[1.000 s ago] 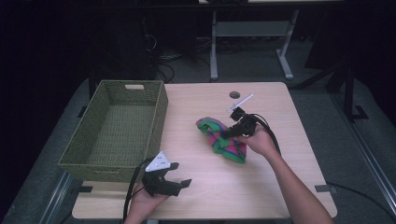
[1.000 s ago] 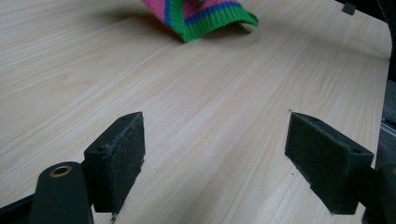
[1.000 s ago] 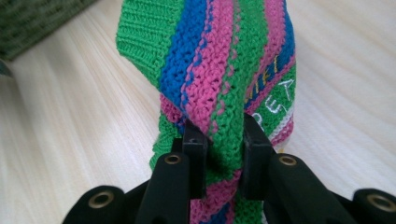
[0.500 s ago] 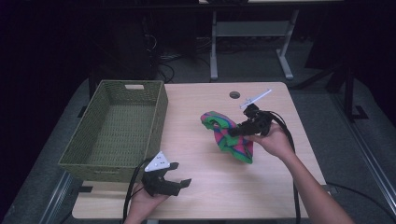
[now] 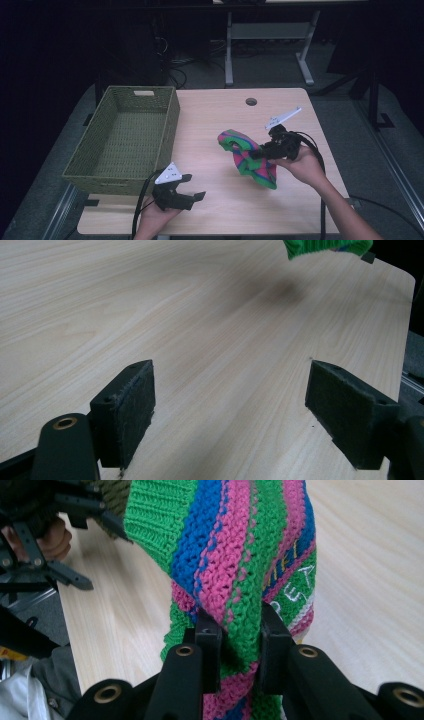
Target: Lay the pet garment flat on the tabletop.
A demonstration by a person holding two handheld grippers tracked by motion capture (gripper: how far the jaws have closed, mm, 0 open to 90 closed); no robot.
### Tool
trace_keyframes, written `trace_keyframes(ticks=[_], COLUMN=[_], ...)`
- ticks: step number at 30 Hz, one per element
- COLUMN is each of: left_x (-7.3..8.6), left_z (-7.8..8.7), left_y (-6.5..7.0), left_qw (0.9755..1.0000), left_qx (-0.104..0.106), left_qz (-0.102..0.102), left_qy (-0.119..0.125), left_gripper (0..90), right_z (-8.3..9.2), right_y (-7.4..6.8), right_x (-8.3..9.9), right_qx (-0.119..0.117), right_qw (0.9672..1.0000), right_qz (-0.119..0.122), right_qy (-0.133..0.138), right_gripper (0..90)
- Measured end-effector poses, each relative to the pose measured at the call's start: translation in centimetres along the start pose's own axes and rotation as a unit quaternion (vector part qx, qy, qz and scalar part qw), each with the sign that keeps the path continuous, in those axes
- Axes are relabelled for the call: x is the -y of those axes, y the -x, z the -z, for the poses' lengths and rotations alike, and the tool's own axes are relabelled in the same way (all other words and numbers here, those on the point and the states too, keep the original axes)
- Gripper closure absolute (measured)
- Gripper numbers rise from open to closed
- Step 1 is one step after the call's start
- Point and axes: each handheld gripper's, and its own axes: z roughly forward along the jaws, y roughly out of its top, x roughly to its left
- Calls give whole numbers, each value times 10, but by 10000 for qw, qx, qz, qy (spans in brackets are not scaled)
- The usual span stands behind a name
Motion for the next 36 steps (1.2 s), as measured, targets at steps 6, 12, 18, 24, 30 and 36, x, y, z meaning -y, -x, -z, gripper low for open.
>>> trace_keyframes(ticks=[6,12,18,24,30,36], left_x=[0,0,0,1,1,1], left_z=[0,2,3,3,4,3], left_y=[0,-1,-1,-1,-2,-1], left_qw=[10000,10000,10000,10000,10000,10000], left_qx=[-4,9,-7,2,-8,10], left_qz=[4,35,23,28,49,21], left_qy=[-3,25,25,55,70,28], left_gripper=[197,197,197,197,197,196], right_z=[-13,-38,-62,-84,-95,-97], right_y=[-3,-8,-8,-12,-15,-11], right_x=[12,20,25,28,31,32], right_qx=[-81,-225,-276,-235,-231,-257], right_qw=[9999,9992,9983,9968,9964,9970], right_qz=[-29,-39,-63,56,130,-12], right_qy=[-124,-328,-501,-759,-809,-724], right_gripper=[756,756,754,734,685,620])
